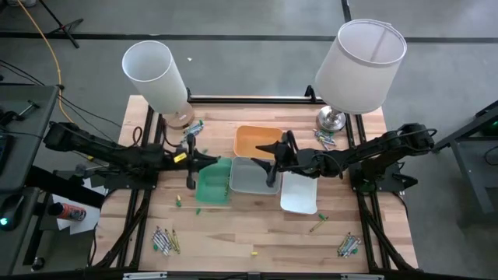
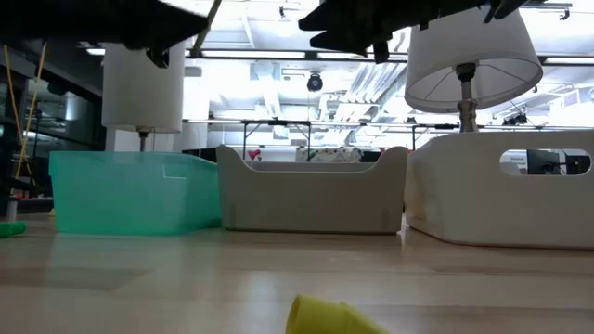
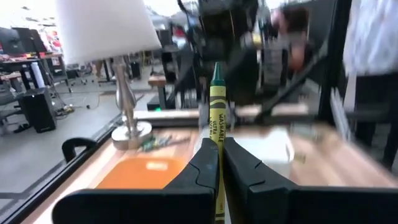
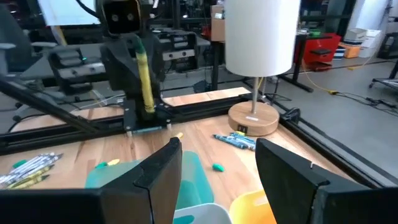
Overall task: Sort crayons
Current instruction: Put the green crayon into the green bin
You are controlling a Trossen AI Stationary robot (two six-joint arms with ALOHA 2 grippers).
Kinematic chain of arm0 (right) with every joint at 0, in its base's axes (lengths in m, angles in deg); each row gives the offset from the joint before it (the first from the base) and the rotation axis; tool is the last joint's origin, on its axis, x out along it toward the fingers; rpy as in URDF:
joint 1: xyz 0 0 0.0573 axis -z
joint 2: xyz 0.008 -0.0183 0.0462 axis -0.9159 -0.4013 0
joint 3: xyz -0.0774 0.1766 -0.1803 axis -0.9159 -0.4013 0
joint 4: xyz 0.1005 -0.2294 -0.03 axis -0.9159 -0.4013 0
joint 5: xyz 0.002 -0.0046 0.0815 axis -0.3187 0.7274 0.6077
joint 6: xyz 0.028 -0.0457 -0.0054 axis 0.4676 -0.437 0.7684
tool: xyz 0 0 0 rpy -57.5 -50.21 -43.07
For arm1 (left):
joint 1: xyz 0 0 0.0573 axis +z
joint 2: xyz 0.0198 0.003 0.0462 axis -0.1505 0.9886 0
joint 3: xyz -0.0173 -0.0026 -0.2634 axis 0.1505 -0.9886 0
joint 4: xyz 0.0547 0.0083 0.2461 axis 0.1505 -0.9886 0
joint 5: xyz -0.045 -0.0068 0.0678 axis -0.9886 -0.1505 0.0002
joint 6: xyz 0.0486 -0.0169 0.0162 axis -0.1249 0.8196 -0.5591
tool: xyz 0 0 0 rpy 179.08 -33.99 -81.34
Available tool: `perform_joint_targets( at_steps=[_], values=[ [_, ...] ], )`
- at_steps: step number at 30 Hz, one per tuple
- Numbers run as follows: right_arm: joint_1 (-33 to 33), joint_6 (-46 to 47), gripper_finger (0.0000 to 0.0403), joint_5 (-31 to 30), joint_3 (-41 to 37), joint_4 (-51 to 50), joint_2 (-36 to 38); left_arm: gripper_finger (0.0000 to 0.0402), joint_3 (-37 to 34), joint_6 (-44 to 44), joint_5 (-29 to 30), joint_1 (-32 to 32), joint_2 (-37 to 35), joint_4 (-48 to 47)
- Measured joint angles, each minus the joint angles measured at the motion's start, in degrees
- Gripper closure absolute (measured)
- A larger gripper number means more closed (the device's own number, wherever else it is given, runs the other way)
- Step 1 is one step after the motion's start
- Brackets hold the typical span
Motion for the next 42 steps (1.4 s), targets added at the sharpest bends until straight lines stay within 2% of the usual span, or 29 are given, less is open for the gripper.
perform_joint_targets(
  at_steps=[3, 6, 10, 13, 20, 26, 31, 35, 39, 42],
  values=[
    [0.0, -0.1, 0.0204, 1.4, 0.0, 0.0, 0.0, 0.0401, 0.2, -4.3, -0.1, -1.0, 0.0, -6.7],
    [0.0, -0.2, 0.0204, 1.5, 0.0, -0.2, 0.0, 0.0401, 3.0, -5.4, 0.0, -1.9, 0.0, -19.5],
    [0.2, -0.2, 0.0204, 1.5, 0.0, -0.4, 0.0, 0.0401, 8.4, -1.1, 0.4, -3.1, 0.3, -35.8],
    [0.3, 0.0, 0.0204, 1.5, 0.0, -0.4, 0.0, 0.0401, 10.0, 3.2, 0.2, -4.3, 1.4, -41.9],
    [0.3, 0.0, 0.0204, 1.4, 0.0, -0.4, 0.0, 0.0393, 10.0, 9.2, -1.8, -4.9, 8.4, -43.1],
    [0.3, 0.0, 0.0204, 1.4, 0.0, -0.4, 0.0, 0.0352, 10.0, 10.6, 0.9, -4.8, 12.7, -42.7],
    [0.3, 0.0, 0.0204, 1.4, 0.0, -0.9, 0.0, 0.0294, 10.5, 11.2, 2.1, -4.8, 12.5, -42.0],
    [0.3, 0.0, 0.0204, 1.4, 0.0, -1.4, 0.0, 0.0256, 13.8, 10.0, 1.7, -5.0, 11.5, -41.8],
    [0.3, 0.0, 0.0204, 1.7, 0.0, -1.3, 0.0, 0.024, 17.9, 6.4, 1.2, -6.3, 8.7, -40.5],
    [0.3, 0.0, 0.0204, 3.5, 0.0, -1.3, 0.0, 0.0239, 17.3, 4.3, 4.7, -7.5, 6.4, -30.7]
  ],
)
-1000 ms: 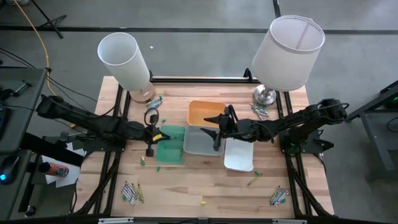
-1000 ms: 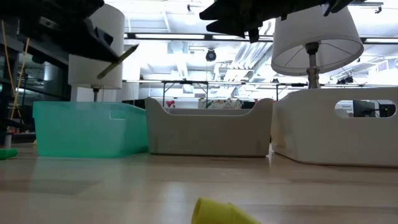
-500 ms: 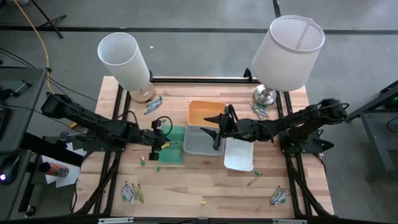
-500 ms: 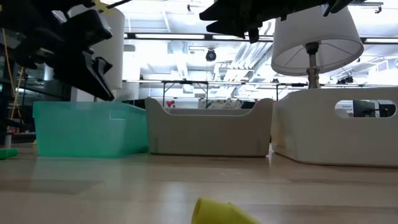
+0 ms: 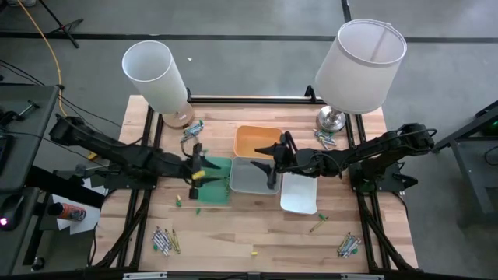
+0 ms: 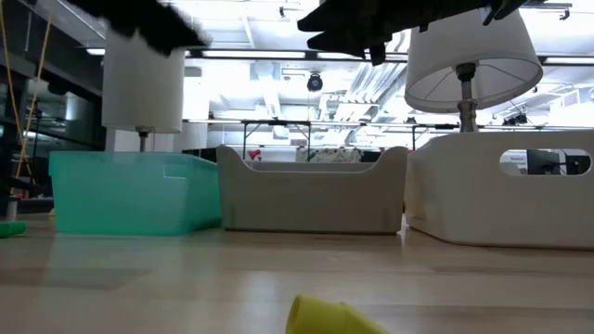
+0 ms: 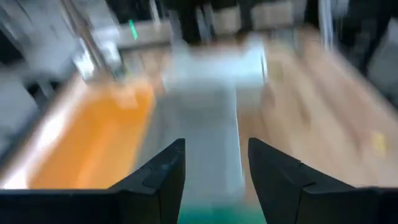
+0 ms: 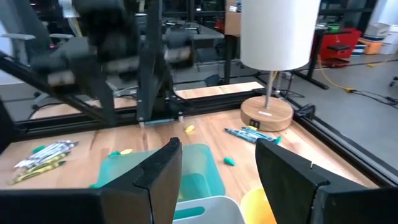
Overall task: Sort crayons
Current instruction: Put the green crayon into the green bin
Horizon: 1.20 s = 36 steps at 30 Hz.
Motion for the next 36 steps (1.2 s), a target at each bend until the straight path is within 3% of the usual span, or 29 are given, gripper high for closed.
perform_joint_targets(
  at_steps=[5, 8, 19, 24, 28, 32, 36],
  values=[
    [0.0, 0.0, 0.0204, 2.8, 0.0, 0.0, 0.0, 0.0244, -8.2, -4.3, 2.4, -0.7, -1.4, 27.3],
    [0.0, 0.0, 0.0204, 4.3, 0.0, 0.0, 0.0, 0.0245, -13.4, -4.4, 2.5, 0.1, -1.4, 38.4],
    [-0.3, 1.2, 0.0204, 6.5, 0.5, -2.8, 2.2, 0.0245, -15.7, -4.8, 2.9, 1.6, -3.9, 40.4],
    [-2.3, 18.3, 0.0204, 8.1, 10.7, -37.6, 9.8, 0.0245, -15.7, -5.0, 2.9, 1.6, -4.1, 38.9],
    [-7.6, 33.1, 0.0204, 8.4, 19.9, -63.5, 10.1, 0.0245, -15.7, -5.0, 3.2, 1.6, -4.1, 38.1],
    [-15.2, 47.6, 0.0204, 12.7, 23.1, -73.9, 8.7, 0.0245, -15.7, -5.0, 3.2, 1.6, -4.1, 37.7],
    [-23.8, 56.0, 0.0204, 14.3, 23.2, -78.3, 5.5, 0.0245, -15.7, -5.0, 3.2, 1.6, -4.1, 37.7]
  ],
)
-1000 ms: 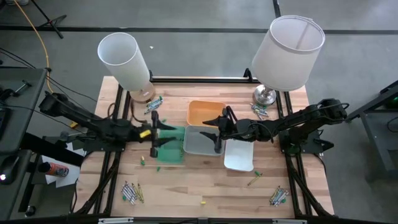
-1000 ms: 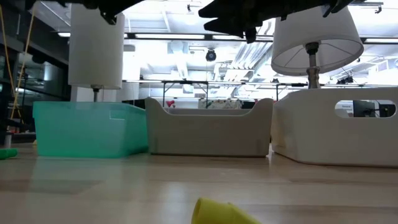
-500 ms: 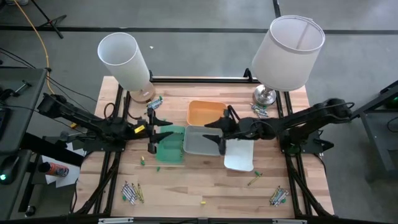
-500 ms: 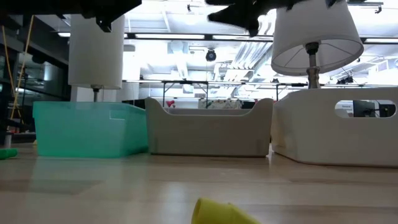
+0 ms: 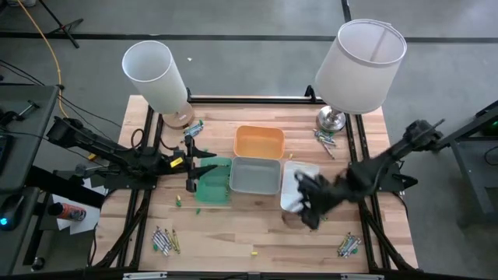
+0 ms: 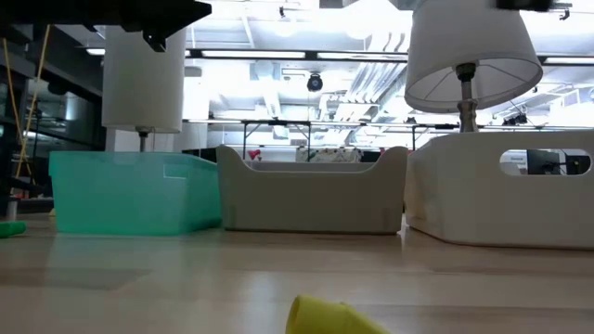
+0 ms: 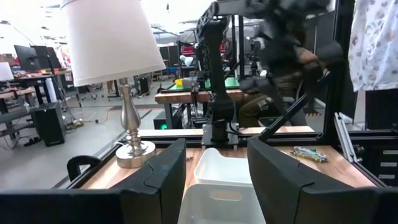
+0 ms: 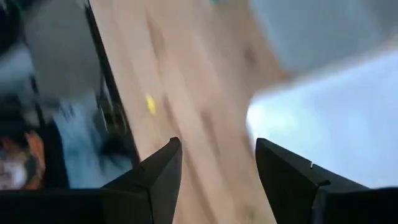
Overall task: Sort crayons
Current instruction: Put the green crayon into the green bin
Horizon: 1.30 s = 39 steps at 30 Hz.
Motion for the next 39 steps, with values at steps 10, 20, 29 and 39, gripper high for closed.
perform_joint_targets(
  at_steps=[10, 20, 29, 39],
  values=[
    [-9.9, -1.0, 0.0204, 11.2, 0.0, -3.8, -14.2, 0.0245, 0.0, -1.9, 0.2, 0.0, 0.0, -0.2],
    [-10.8, -19.6, 0.0204, 14.4, 0.0, -10.4, -25.5, 0.0245, 0.0, -3.0, 0.3, 0.0, 0.0, -0.9],
    [-10.8, -24.5, 0.0204, 6.9, -0.1, -10.5, -27.8, 0.0245, 0.0, -2.8, 0.3, 0.0, 0.0, -1.0],
    [-11.3, -24.0, 0.0204, 8.2, -3.6, -4.2, -27.6, 0.0245, 0.0, -1.5, 0.3, 0.0, 0.0, -2.3]
  ],
)
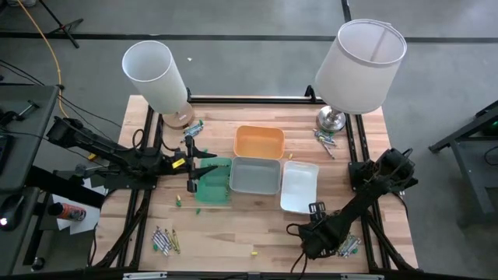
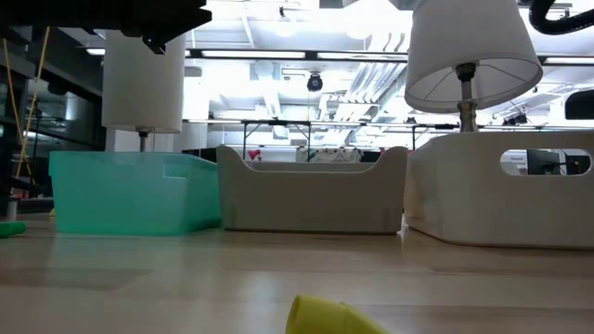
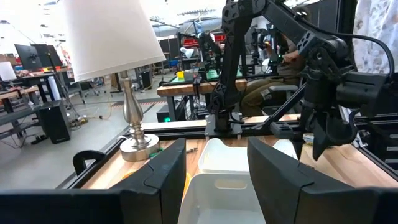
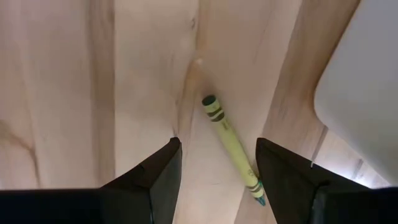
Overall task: Sort crayons
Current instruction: Put the green crayon into the green bin
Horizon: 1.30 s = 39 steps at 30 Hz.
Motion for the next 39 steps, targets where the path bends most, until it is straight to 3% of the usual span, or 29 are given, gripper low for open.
perform_joint_targets(
  at_steps=[12, 18, 25, 34, 39],
  values=[
    [-0.2, 0.5, 0.0204, 0.3, 1.5, -2.5, -0.3, 0.0245, 0.0, 0.0, 0.0, 0.0, 0.0, 0.0],
    [-2.0, 5.4, 0.0204, 0.1, 6.0, -11.6, -0.3, 0.0245, 0.0, 0.0, 0.0, 0.0, 0.0, 0.0],
    [-6.4, 18.3, 0.0204, -0.6, 4.9, -10.7, -0.2, 0.0245, 0.0, 0.2, 0.0, 0.0, 0.0, 0.0],
    [-7.7, 34.2, 0.0204, -12.6, 3.5, -8.1, -0.2, 0.0245, 0.0, 0.1, -0.1, 0.0, 0.0, 0.0],
    [-7.7, 36.2, 0.0204, -12.5, 2.0, -6.6, -0.2, 0.0245, 0.0, 0.1, -0.1, 0.0, 0.0, 0.0]
  ],
)
